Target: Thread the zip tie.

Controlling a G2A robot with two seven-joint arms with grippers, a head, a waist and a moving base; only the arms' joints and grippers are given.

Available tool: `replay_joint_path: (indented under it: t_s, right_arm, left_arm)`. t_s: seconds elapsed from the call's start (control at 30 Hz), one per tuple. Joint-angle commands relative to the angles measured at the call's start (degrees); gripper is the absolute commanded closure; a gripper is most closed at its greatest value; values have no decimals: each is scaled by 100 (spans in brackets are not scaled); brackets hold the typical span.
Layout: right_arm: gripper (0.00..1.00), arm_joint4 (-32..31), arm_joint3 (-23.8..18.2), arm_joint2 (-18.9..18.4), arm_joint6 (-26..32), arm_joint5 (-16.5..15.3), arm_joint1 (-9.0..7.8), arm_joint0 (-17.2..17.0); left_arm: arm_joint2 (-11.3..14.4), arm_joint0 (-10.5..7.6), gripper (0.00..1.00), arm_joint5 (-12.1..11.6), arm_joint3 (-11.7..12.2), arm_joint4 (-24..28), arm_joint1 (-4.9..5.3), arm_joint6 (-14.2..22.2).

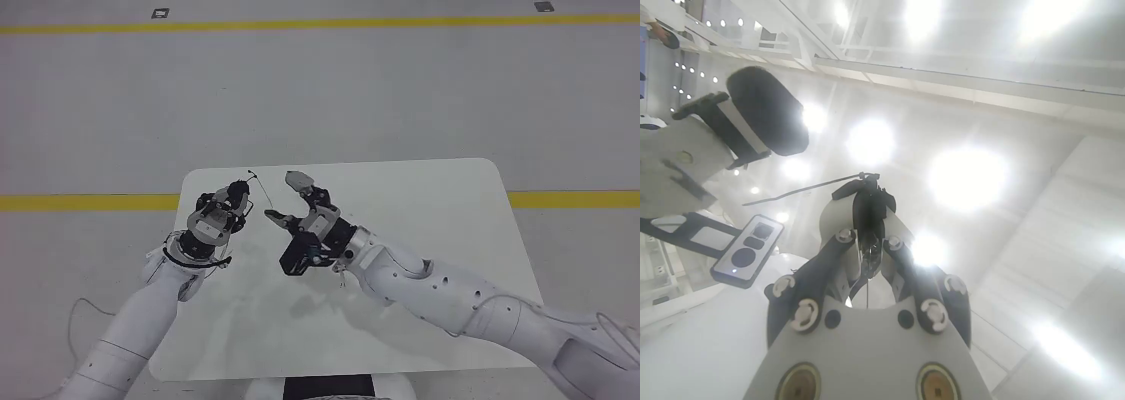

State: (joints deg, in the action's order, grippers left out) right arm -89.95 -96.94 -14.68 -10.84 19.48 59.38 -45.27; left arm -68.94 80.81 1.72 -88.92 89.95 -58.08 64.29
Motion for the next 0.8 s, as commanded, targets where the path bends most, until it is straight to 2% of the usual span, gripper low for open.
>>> replay_joint_path:
  t_s: [0.0, 0.07, 0.2, 0.23, 0.43, 0.77]
  right_arm:
    - [0, 0, -59, -25, -49, 0, -12, -7]
    - [16, 0, -120, -62, -102, 0, -25, -22]
    - [39, 0, -264, -225, -238, 0, -39, -163]
    - [51, 0, -297, -264, -268, 0, -40, -201]
    - [63, 0, -395, -493, -413, -25, 8, -533]
    - [73, 0, -288, -693, -430, -268, 166, -671]
  left_arm:
    - [0, 0, 100, 0, 0, 0, 0, 0]
    - [0, 0, 100, 0, 0, 0, 0, 0]
    - [0, 0, 100, 0, 0, 0, 0, 0]
    - [0, 0, 100, 0, 0, 0, 0, 0]
    - [0, 0, 100, 0, 0, 0, 0, 0]
    - [0, 0, 100, 0, 0, 0, 0, 0]
